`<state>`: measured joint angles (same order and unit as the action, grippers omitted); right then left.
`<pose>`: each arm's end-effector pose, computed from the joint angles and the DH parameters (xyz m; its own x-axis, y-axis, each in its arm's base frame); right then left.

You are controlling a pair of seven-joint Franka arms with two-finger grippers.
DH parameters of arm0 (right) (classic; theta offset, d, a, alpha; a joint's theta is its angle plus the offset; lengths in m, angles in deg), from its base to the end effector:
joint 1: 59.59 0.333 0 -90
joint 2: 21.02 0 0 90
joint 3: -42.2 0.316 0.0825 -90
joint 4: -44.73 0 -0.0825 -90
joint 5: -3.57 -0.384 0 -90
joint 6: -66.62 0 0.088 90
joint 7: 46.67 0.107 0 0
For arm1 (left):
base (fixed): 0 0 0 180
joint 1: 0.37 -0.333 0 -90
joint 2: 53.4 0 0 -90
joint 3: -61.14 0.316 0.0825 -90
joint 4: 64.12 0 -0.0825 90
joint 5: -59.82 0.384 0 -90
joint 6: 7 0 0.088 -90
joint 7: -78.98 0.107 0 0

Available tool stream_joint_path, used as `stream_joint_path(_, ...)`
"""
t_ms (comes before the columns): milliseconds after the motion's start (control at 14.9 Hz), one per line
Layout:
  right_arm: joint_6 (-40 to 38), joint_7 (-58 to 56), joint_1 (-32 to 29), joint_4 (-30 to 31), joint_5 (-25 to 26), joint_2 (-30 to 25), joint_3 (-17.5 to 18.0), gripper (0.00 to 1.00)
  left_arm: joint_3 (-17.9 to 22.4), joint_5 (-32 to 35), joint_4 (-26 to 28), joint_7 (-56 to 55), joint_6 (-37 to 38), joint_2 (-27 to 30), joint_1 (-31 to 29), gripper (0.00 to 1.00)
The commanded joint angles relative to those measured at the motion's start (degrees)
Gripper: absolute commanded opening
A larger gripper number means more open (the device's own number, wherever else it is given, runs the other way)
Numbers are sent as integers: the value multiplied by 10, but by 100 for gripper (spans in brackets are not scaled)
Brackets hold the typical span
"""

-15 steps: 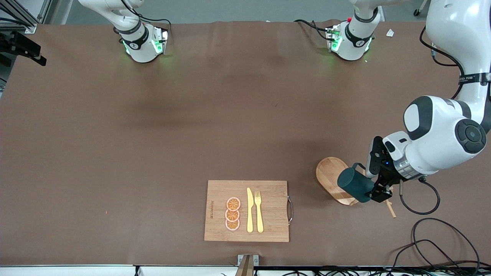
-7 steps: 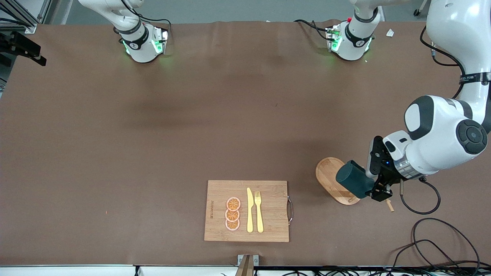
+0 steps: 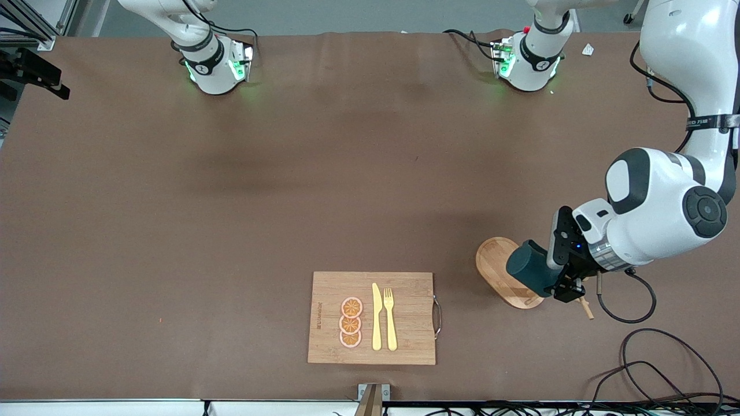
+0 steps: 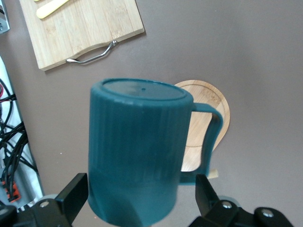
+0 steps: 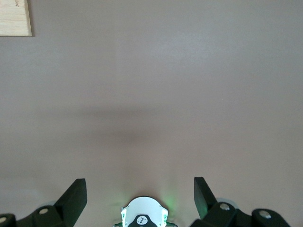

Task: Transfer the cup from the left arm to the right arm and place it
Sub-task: 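Lift the teal mug off the stand peg with the left gripper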

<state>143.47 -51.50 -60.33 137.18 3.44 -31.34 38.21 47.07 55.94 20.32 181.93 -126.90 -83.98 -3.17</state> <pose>0.4697 -0.0424 0.6781 0.9959 0.0049 -0.0909 0.0028 -0.9997 -0.0224 0.7019 -0.1126 0.3858 -0.3508 -0.9228 0.1592 -0.9339 0.3324 -0.1313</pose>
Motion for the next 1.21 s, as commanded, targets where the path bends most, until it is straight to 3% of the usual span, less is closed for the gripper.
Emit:
stream_joint_path(0,-2,-4,0,9,8,-9,0,100,-1,-10,-4,-5,0,-8,1,100)
stream_joint_path(672,-3,-4,-2,9,8,-9,-1,100,-1,-19,-2,-1,-23,-20,6,99)
stream_joint_path(807,-2,-4,-1,9,8,-9,-1,100,-1,-18,-2,1,-23,-19,6,87)
stream_joint_path(941,-3,-3,0,9,7,-9,0,100,-1,-19,-2,1,-23,-19,5,50)
stream_joint_path(1008,-3,-4,0,9,8,-9,-1,100,-1,-19,-2,1,-23,-19,5,42)
stream_joint_path(1143,-3,-4,-1,9,8,-9,-1,100,-1,-20,-3,-3,-22,-17,6,41)
